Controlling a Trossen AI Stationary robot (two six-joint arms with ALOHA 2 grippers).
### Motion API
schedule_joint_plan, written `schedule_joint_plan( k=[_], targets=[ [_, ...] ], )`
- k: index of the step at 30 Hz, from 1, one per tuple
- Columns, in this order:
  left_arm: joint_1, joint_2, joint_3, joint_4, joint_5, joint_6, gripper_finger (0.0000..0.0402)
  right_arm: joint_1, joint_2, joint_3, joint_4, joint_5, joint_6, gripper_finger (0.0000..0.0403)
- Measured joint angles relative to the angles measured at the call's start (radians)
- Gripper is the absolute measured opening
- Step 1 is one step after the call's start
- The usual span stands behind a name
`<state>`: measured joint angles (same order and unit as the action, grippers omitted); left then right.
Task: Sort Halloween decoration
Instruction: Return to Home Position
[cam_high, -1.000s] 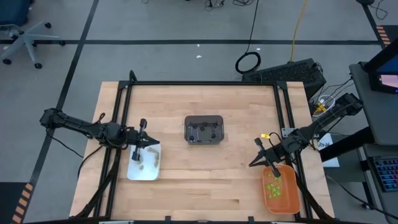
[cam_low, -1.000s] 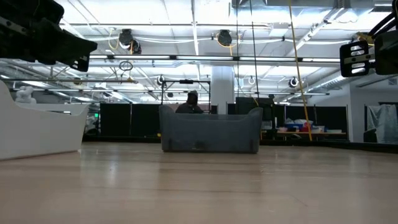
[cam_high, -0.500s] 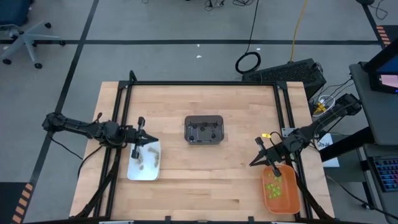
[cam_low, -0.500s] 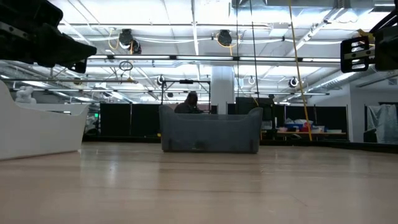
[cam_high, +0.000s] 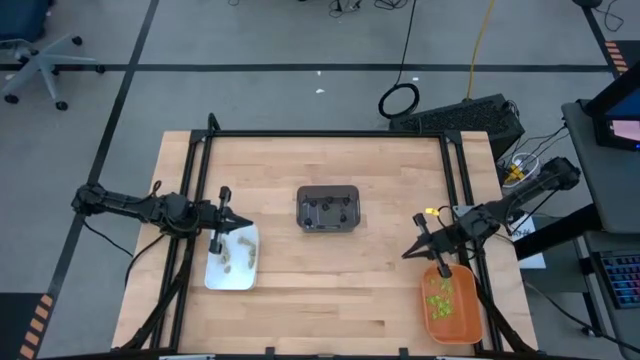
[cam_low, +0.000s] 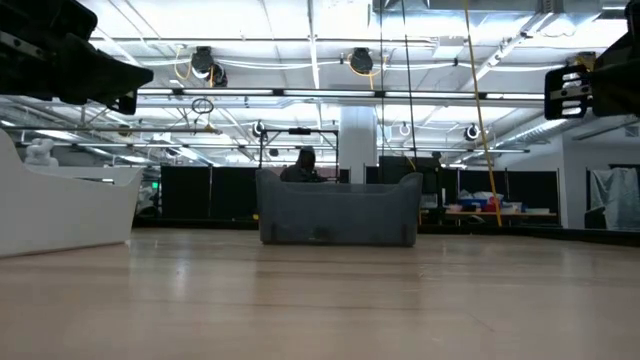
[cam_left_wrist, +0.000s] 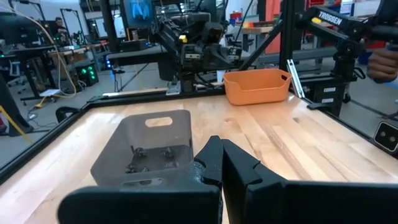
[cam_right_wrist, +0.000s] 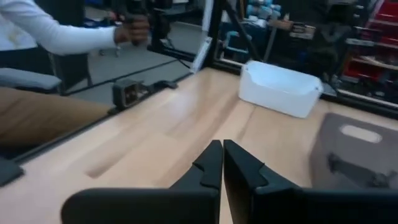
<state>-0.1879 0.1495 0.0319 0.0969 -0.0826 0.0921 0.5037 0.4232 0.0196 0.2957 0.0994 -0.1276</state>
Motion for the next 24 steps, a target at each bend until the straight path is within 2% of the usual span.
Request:
schedule_joint_plan(
  k=[8,14,24],
  targets=[
    [0.000,-0.072,0.000,-0.044,0.000,0.000,0.0000,-0.088,-0.175,-0.001,-0.155,-0.002,-0.026,0.0000],
    [0.000,-0.116,0.000,-0.104,-0.001,-0.016,0.0000,-0.154,-0.291,-0.002,-0.207,-0.076,-0.046,0.0000],
    [0.002,-0.149,0.000,-0.119,0.003,-0.007,0.0000,-0.226,-0.335,-0.004,-0.230,-0.105,-0.072,0.0000]
  ],
)
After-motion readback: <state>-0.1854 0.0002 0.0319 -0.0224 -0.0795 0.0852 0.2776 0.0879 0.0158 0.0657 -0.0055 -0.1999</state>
